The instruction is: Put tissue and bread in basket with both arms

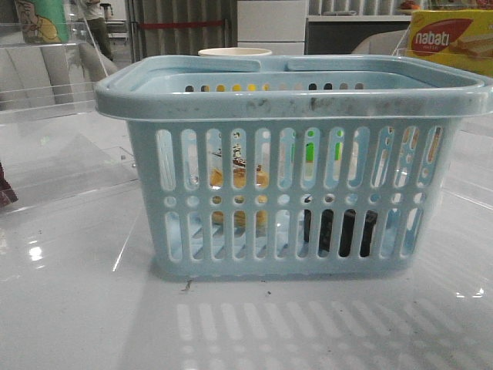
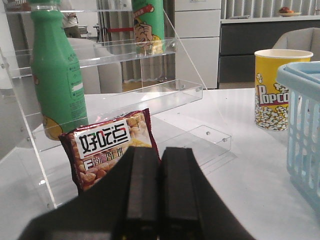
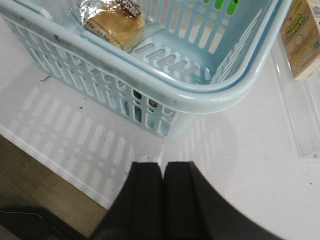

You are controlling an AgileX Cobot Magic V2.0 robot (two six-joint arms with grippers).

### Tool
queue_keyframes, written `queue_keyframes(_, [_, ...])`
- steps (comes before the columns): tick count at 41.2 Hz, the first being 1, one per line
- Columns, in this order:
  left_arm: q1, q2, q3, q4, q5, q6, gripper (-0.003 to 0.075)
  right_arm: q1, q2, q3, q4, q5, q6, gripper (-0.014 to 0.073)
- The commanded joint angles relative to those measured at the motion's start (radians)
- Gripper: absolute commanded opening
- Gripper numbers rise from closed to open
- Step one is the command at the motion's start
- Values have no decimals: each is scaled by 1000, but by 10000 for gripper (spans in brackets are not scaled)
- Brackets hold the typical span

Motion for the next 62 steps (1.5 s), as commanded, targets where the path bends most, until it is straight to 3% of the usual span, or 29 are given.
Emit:
queue_keyframes(1, [2, -19, 0, 2, -99, -11, 90, -2, -5, -25, -17, -60, -5, 57])
queue_keyframes(46, [-13, -19, 0, 0, -106, -47, 90, -3, -26, -15, -17, -63, -5, 57])
queue_keyframes(54, [-13, -19, 0, 0, -106, -47, 90, -147, -143, 85, -16, -180, -5, 57])
queue_keyframes(62, [-13, -19, 0, 0, -106, -47, 90, -353, -380, 315, -16, -475, -5, 57])
